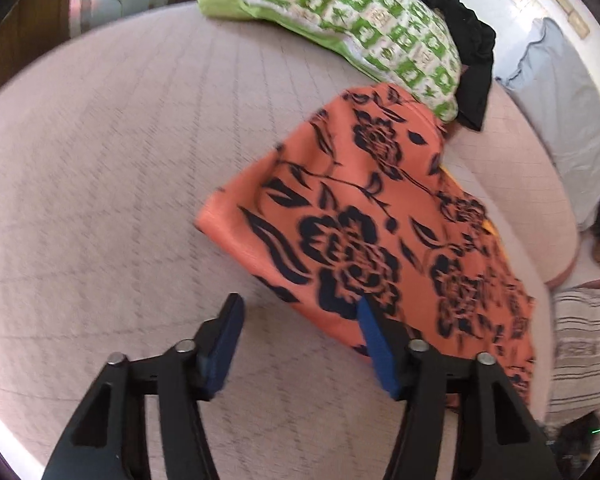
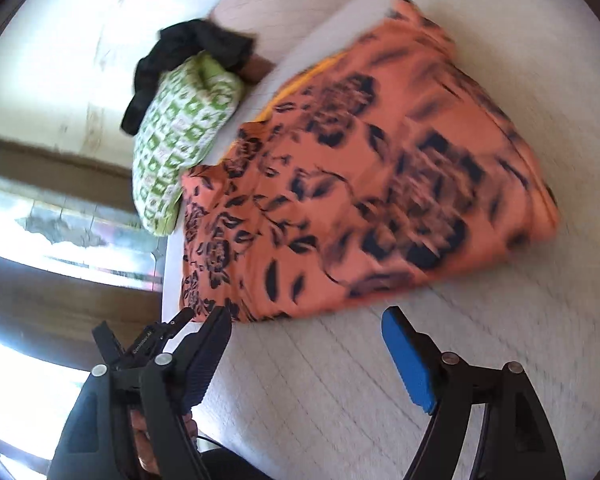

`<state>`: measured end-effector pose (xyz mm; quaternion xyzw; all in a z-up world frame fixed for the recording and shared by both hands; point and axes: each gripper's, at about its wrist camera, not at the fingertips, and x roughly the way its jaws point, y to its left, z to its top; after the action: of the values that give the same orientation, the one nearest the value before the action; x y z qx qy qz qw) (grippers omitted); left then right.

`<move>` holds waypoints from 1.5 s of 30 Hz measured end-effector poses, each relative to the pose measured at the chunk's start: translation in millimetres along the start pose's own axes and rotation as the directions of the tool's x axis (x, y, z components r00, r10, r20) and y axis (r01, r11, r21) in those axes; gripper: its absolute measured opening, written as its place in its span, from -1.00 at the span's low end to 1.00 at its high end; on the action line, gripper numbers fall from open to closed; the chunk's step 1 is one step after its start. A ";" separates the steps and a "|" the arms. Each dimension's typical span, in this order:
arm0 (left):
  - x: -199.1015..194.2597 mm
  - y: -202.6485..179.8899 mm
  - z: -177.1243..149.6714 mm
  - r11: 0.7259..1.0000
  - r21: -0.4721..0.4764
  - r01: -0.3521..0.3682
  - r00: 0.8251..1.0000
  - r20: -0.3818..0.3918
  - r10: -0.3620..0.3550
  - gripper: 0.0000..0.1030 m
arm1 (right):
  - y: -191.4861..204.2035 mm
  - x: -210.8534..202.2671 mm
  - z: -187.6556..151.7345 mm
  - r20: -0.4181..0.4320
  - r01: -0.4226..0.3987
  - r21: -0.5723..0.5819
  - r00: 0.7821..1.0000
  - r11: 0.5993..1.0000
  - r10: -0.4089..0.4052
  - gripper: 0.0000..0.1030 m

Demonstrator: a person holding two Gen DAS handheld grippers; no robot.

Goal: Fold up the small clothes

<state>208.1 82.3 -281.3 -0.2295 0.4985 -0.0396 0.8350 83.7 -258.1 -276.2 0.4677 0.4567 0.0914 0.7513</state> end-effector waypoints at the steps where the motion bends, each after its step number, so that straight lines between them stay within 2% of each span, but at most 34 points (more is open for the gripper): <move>1: 2.4 0.6 0.4 0.999 -0.020 0.035 0.999 -0.014 -0.036 -0.02 | -6.2 -0.4 -2.2 0.004 0.003 0.031 1.000 1.000 -0.004 0.58; 4: 8.6 2.0 2.9 0.989 -0.076 0.124 0.991 -0.039 -0.127 -0.02 | -24.3 -0.6 -1.6 0.022 0.005 0.122 1.000 0.993 -0.007 0.59; 7: 14.6 5.7 7.7 0.976 -0.140 0.167 0.984 -0.038 -0.174 0.04 | -37.6 -3.3 4.5 0.067 -0.037 0.194 0.997 0.980 0.024 0.59; 10: 19.8 7.6 13.7 0.957 -0.191 0.219 0.974 -0.022 -0.227 0.22 | -43.4 -2.1 10.6 0.120 -0.056 0.221 0.992 0.974 0.030 0.59; 15: 29.1 2.3 21.7 0.944 -0.211 0.254 0.966 0.015 -0.257 0.21 | -43.9 4.7 25.6 0.245 -0.088 0.211 0.969 0.974 0.034 0.60; 16: 31.3 0.0 23.0 0.946 -0.205 0.250 0.968 0.023 -0.251 0.13 | -42.5 5.7 28.2 0.271 -0.093 0.200 0.962 0.975 0.036 0.61; 17: 33.4 -1.0 23.9 0.949 -0.198 0.245 0.969 0.023 -0.245 -0.07 | -41.1 7.9 30.8 0.291 -0.094 0.185 0.956 0.978 0.037 0.61; 19: 42.3 -2.2 27.4 0.949 -0.203 0.243 0.969 0.013 -0.246 -0.31 | -37.0 13.2 36.7 0.310 -0.079 0.162 0.950 0.984 0.025 0.60; 21: 45.6 0.5 29.3 0.940 -0.225 0.257 0.965 0.016 -0.260 -0.41 | -32.2 16.1 40.6 0.319 -0.066 0.132 0.948 0.989 0.021 0.47; 23: 45.9 -0.4 29.0 0.941 -0.224 0.253 0.967 0.019 -0.255 -0.43 | -32.2 21.3 45.0 0.308 -0.027 0.118 0.951 0.993 -0.010 -0.47; 24: 46.0 -0.8 28.4 0.943 -0.223 0.249 0.968 0.019 -0.251 -0.43 | -36.1 25.3 47.4 0.291 0.002 0.131 0.956 0.991 -0.041 -0.55; 26: 46.6 -1.3 29.2 0.940 -0.234 0.248 0.968 0.019 -0.251 -0.43 | -42.8 26.3 48.3 0.295 -0.012 0.158 0.955 0.987 -0.035 -0.58; 27: 46.3 -0.3 28.7 0.936 -0.244 0.252 0.967 0.020 -0.255 -0.41 | -38.4 25.5 48.4 0.297 0.008 0.142 0.953 0.990 -0.050 -0.58; 29: 47.6 0.7 29.7 0.926 -0.267 0.267 0.962 0.024 -0.271 -0.15 | -28.1 23.8 47.2 0.311 0.057 0.095 0.947 0.994 -0.084 -0.58; 30: 48.4 -0.1 30.1 0.922 -0.273 0.275 0.960 0.029 -0.278 -0.13 | -23.4 22.6 46.5 0.321 0.073 0.072 0.942 0.995 -0.093 -0.58; 31: 48.4 -3.0 30.8 0.929 -0.258 0.264 0.964 0.036 -0.264 -0.12 | -20.6 21.6 46.4 0.329 0.083 0.057 0.939 0.995 -0.097 -0.58; 33: 47.9 -8.4 30.7 0.947 -0.216 0.238 0.971 0.046 -0.234 -0.17 | -15.1 22.6 47.3 0.337 0.106 0.034 0.935 0.994 -0.111 -0.59; 34: 47.0 -11.4 30.9 0.958 -0.188 0.216 0.976 0.057 -0.209 -0.40 | -13.8 23.4 47.4 0.338 0.119 0.026 0.933 0.993 -0.121 -0.60; 37: 45.3 -14.8 31.6 0.968 -0.150 0.202 0.978 0.073 -0.193 -0.58 | -11.7 23.5 43.7 0.351 0.155 0.003 0.925 0.988 -0.147 -0.62; 41: 32.1 -18.3 29.3 0.972 -0.109 0.206 0.975 0.109 -0.195 -0.65 | 6.6 20.4 36.5 0.405 0.233 -0.085 0.896 0.969 -0.180 -0.65; 45: 10.8 -25.3 20.6 0.973 -0.057 0.223 0.966 0.148 -0.212 -0.66 | 18.5 8.8 28.4 0.458 0.274 -0.143 0.870 0.951 -0.182 -0.68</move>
<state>235.1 63.7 -271.2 -0.3155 0.4110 -0.0964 0.8498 115.9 -260.6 -262.8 0.3395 0.3156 -0.0599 0.8841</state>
